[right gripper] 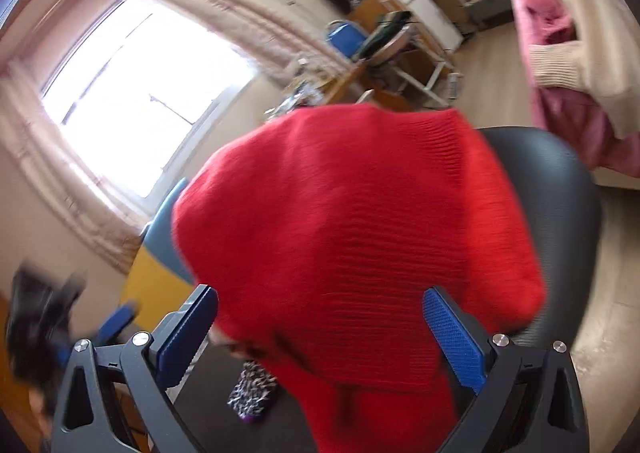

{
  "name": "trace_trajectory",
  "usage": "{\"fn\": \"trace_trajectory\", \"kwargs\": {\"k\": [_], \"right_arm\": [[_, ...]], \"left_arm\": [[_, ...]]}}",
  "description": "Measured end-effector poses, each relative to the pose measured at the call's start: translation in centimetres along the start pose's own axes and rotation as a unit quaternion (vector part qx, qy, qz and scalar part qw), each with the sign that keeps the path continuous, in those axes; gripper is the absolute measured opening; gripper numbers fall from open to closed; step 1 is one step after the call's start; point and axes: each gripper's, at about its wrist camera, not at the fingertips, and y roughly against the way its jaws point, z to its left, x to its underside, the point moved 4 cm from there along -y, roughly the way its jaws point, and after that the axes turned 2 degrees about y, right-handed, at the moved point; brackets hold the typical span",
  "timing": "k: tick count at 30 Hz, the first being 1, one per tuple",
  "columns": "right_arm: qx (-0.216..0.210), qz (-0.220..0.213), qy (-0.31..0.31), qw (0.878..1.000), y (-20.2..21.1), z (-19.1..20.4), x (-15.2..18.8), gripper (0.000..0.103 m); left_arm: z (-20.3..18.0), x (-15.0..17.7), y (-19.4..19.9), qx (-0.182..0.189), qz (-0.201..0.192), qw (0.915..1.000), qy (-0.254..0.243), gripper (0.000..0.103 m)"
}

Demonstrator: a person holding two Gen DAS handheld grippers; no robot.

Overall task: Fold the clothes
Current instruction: 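Grasp the red sweater with the right tool and lift it, then grasp the red sweater with the left tool while the right tool holds it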

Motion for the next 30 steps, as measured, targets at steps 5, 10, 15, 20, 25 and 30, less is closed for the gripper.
{"fn": "trace_trajectory", "kwargs": {"k": [5, 10, 15, 20, 25, 30], "right_arm": [[-0.004, 0.022, 0.035, 0.999, -1.6, 0.9, 3.0, 0.103], [-0.02, -0.036, 0.038, 0.998, -1.8, -1.4, 5.5, 0.103], [-0.033, -0.054, 0.048, 0.997, -0.7, -1.5, 6.8, 0.103], [0.002, 0.059, 0.131, 0.99, -2.4, 0.7, 8.9, 0.103], [-0.072, 0.172, 0.178, 0.966, -1.7, 5.8, 15.7, 0.103], [-0.136, 0.231, 0.175, 0.947, 1.9, 8.9, 20.5, 0.103]], "left_arm": [[-0.1, -1.6, -5.1, -0.034, 0.015, 0.9993, -0.003, 0.07], [-0.7, -1.1, -9.2, -0.062, 0.051, 0.9968, 0.003, 0.049], [-0.8, 0.7, -9.7, -0.078, 0.054, 0.9954, -0.012, 0.007], [0.3, 2.0, -6.3, -0.046, 0.021, 0.9986, 0.015, 0.006], [2.7, 5.5, 0.5, -0.013, -0.014, 0.9986, 0.049, 0.006], [6.6, 11.3, 9.1, 0.003, -0.053, 0.9945, 0.091, 0.006]]}}
